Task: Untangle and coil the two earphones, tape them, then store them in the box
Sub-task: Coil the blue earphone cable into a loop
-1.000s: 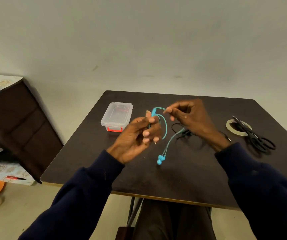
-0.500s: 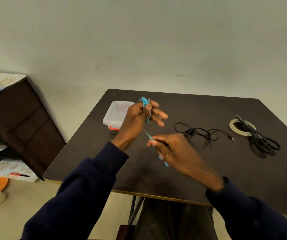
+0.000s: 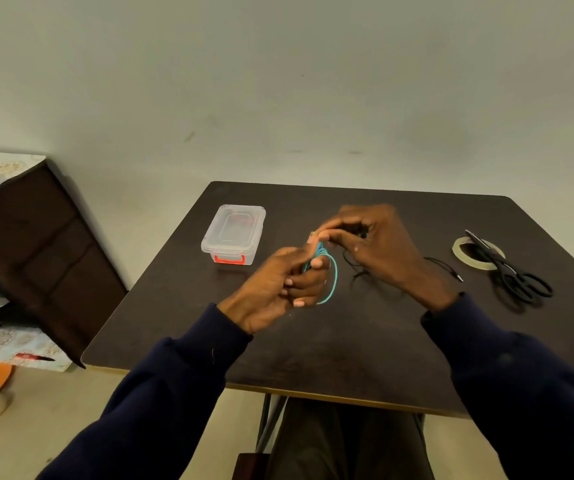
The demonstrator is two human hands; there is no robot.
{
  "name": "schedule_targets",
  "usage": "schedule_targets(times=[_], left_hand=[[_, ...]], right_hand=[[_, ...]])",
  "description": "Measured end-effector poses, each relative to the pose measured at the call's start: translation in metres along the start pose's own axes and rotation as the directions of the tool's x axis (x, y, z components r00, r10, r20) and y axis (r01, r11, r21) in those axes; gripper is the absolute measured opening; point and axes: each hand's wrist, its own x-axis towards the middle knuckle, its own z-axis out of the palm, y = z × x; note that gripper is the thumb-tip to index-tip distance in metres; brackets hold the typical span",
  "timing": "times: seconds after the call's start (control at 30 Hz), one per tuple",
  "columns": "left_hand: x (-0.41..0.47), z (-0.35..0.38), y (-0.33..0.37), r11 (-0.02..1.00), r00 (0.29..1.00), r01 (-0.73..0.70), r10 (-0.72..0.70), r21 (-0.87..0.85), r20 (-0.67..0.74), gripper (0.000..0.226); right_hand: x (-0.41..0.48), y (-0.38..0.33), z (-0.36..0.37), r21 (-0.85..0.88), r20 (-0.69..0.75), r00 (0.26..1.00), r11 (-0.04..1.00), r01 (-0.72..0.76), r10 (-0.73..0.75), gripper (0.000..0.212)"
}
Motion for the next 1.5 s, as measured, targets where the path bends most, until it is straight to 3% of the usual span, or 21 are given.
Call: schedule_targets(times=[0.17, 0.27, 0.33, 0.4, 0.5, 0.7, 0.93, 1.13, 1.2, 1.37, 1.5], left_hand=[[-0.003, -0.005, 0.006, 0.934, 0.994, 0.033, 0.005, -0.355, 0.107, 0.041], [0.0, -0.006, 0.006, 0.925, 0.996, -0.031, 0.059, -0.378, 0.063, 0.041], [0.0, -0.006, 0.006, 0.928, 0.997, -0.039, 0.061, -0.372, 0.049, 0.04], [-0.001, -0.006, 0.006, 0.93, 0.997, -0.028, 0.051, -0.367, 0.054, 0.04], [-0.003, -0.006, 0.008, 0.932, 0.997, -0.021, 0.047, -0.362, 0.064, 0.04], [-0.004, -0.003, 0.01, 0.953, 0.997, -0.077, 0.083, -0.295, 0.009, 0.045], [-0.008, 0.0, 0.011, 0.986, 0.985, -0.167, 0.168, 0.017, -0.05, 0.045], [-0.009, 0.001, 0.013, 0.946, 0.996, -0.066, 0.084, -0.316, 0.043, 0.039], [-0.009, 0.001, 0.015, 0.95, 0.996, -0.049, 0.07, -0.307, 0.056, 0.039], [-0.009, 0.007, 0.019, 0.989, 0.982, -0.145, 0.147, 0.026, -0.119, 0.041], [-0.007, 0.016, 0.012, 0.872, 0.921, -0.239, 0.343, 0.428, -0.186, 0.041]], right_hand=[[-0.024, 0.011, 0.023, 0.383, -0.017, 0.961, 0.89, -0.248, 0.275, 0.016], [-0.04, 0.004, 0.041, 0.659, 0.091, 0.929, 0.678, -0.326, 0.358, 0.022], [-0.043, -0.002, 0.045, 0.764, 0.218, 0.912, 0.52, -0.381, 0.347, 0.039], [-0.043, -0.005, 0.044, 0.719, 0.252, 0.909, 0.564, -0.406, 0.333, 0.043], [-0.041, -0.008, 0.04, 0.617, 0.13, 0.933, 0.709, -0.341, 0.336, 0.024], [-0.039, -0.013, 0.037, 0.577, 0.025, 0.935, 0.759, -0.302, 0.353, 0.024], [-0.042, -0.016, 0.035, 0.488, -0.07, 0.933, 0.828, -0.276, 0.352, 0.015], [-0.038, -0.014, 0.037, 0.559, 0.056, 0.941, 0.77, -0.307, 0.334, 0.025], [-0.039, -0.014, 0.039, 0.603, 0.042, 0.939, 0.741, -0.296, 0.341, 0.024], [-0.042, -0.014, 0.047, 0.491, -0.129, 0.952, 0.852, -0.181, 0.277, 0.016], [-0.043, -0.016, 0.061, 0.433, -0.255, 0.949, 0.899, -0.061, 0.187, 0.023]])
